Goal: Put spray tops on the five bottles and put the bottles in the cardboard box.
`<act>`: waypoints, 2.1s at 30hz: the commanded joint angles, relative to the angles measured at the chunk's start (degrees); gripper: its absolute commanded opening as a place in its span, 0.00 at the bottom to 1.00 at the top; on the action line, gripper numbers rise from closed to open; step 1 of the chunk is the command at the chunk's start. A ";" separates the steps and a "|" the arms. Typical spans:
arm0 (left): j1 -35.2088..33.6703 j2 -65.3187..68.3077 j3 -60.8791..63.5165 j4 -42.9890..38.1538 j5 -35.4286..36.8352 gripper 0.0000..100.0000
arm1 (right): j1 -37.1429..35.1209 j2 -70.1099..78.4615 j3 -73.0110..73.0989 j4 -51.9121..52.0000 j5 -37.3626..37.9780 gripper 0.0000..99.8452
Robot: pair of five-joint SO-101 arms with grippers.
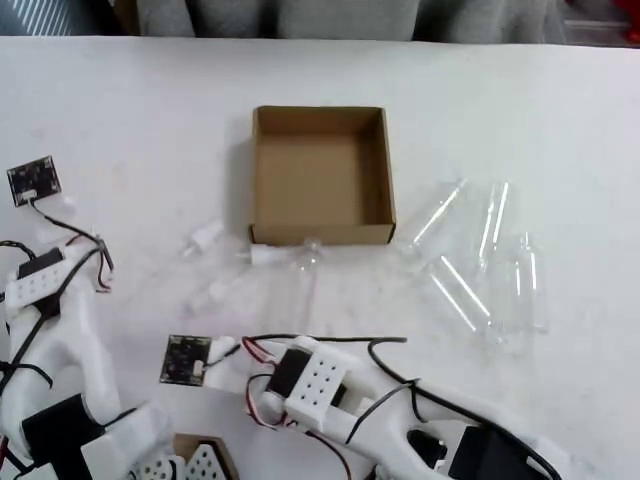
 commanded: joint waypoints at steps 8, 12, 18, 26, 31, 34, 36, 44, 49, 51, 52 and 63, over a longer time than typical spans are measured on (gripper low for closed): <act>0.04 0.04 -2.20 -0.88 0.53 0.02 | 0.48 8.04 -6.24 -1.54 -0.79 0.16; 0.57 -0.04 -2.11 -0.88 0.53 0.02 | 0.48 8.48 -6.33 -1.45 -0.62 0.15; 0.57 -0.04 -2.11 -0.88 0.53 0.02 | 0.48 8.40 -6.68 -0.22 -0.62 0.02; 0.57 -0.04 -2.11 -0.88 0.53 0.02 | 4.88 8.22 -16.88 14.64 -1.23 0.02; 0.57 -0.04 -2.11 -0.97 0.44 0.02 | 10.68 1.54 -21.63 24.84 -4.75 0.02; 0.66 -0.04 -2.11 -0.97 0.44 0.02 | 14.02 -8.57 -19.78 28.53 -5.10 0.02; 0.66 -0.04 -2.11 -0.97 0.35 0.02 | 17.19 -16.66 -17.58 31.08 -5.10 0.02; 2.51 -0.40 -2.02 0.09 0.18 0.02 | 46.99 -43.03 -4.31 27.12 -4.75 0.02; 3.82 -0.48 -2.46 2.64 0.09 0.02 | 68.62 -46.90 0.53 25.71 -4.66 0.02; 4.88 -0.84 -3.25 4.66 0.09 0.02 | 78.29 -46.73 3.16 22.29 -4.66 0.02; 5.76 -1.45 -4.31 6.59 0.09 0.02 | 82.59 -46.73 4.66 20.26 -4.66 0.02; 30.11 -24.57 -10.81 24.88 0.09 0.02 | 113.01 -47.25 16.70 10.33 -4.48 0.02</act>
